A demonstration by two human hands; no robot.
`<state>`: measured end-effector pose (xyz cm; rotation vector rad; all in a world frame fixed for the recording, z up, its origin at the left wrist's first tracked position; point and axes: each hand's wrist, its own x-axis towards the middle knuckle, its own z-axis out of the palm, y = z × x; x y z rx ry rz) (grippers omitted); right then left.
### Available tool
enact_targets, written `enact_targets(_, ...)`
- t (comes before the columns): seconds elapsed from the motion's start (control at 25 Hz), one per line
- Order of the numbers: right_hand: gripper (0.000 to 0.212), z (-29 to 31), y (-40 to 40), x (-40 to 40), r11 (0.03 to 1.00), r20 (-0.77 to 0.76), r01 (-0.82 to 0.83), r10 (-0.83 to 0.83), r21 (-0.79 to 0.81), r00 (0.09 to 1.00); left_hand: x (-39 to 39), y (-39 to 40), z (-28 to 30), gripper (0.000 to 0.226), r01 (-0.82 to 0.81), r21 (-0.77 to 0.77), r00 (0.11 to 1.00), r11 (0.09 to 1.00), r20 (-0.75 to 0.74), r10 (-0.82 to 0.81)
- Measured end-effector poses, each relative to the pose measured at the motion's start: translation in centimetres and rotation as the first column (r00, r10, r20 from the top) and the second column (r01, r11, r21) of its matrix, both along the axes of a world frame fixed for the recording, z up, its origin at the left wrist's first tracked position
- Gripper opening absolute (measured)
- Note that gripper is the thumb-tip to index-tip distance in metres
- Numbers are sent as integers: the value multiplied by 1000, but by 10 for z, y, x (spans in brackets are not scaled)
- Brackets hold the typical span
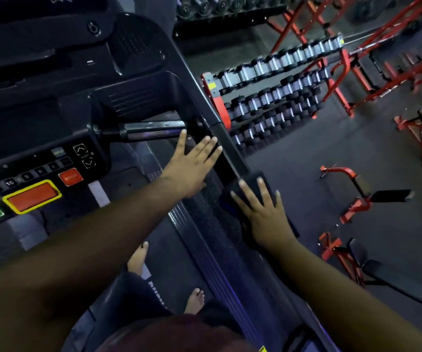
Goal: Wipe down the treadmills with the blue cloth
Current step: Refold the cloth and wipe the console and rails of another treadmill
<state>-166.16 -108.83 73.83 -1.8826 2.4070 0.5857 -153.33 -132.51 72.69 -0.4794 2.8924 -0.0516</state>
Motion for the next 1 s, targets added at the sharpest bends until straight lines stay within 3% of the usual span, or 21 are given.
enact_targets(0.16,83,2,-38,-1,995,112,92,-87,-39,990,-7,37,8,97,-129,72,991,989,-38,132)
enact_targets(0.4,83,8,129,-11,982,348,110,-51,-153,936,1,149,11,91,-166,149,986,975,2,167)
enact_targets(0.56,83,13,83,-23,969,471,212,-129,-127,873,6,198,14,85,-300,200,953,933,9,304)
enact_targets(0.68,87,10,105,-12,967,372,204,-134,-154,919,11,210,18,88,-355,243,931,903,6,364)
enact_targets(0.84,91,6,208,-3,984,275,138,-104,-108,956,10,218,16,89,-259,227,962,939,-21,271)
enact_targets(1.0,87,-1,149,6,996,98,91,-88,-25,991,1,221,6,87,-234,251,964,939,-65,257)
